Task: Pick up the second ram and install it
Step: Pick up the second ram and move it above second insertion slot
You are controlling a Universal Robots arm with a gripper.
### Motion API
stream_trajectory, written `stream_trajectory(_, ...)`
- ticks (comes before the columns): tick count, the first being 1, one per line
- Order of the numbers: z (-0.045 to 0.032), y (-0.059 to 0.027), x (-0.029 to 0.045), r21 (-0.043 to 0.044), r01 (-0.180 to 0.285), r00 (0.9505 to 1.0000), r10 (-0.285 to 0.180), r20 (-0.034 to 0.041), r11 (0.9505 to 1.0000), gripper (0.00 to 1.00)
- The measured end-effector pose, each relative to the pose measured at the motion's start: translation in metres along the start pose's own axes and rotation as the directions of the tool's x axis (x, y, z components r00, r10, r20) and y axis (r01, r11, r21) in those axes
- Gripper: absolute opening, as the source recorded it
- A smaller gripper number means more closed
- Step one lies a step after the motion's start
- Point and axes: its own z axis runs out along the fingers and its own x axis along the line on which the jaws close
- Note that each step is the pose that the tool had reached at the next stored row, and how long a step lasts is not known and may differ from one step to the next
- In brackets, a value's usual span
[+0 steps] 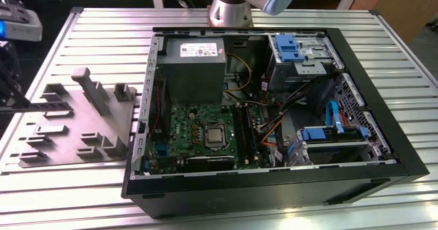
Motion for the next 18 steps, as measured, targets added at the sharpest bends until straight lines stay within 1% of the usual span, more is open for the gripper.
stream_trajectory(13,-0.0584,0.003,-0.0027,0.0011,0.0,1.0,0.0,-0.0001,1.0,0.12)
stream_trajectory(18,-0.076,0.0039,-0.0035,0.0012,0.0,1.0,0.0,-0.0001,1.0,0.12)
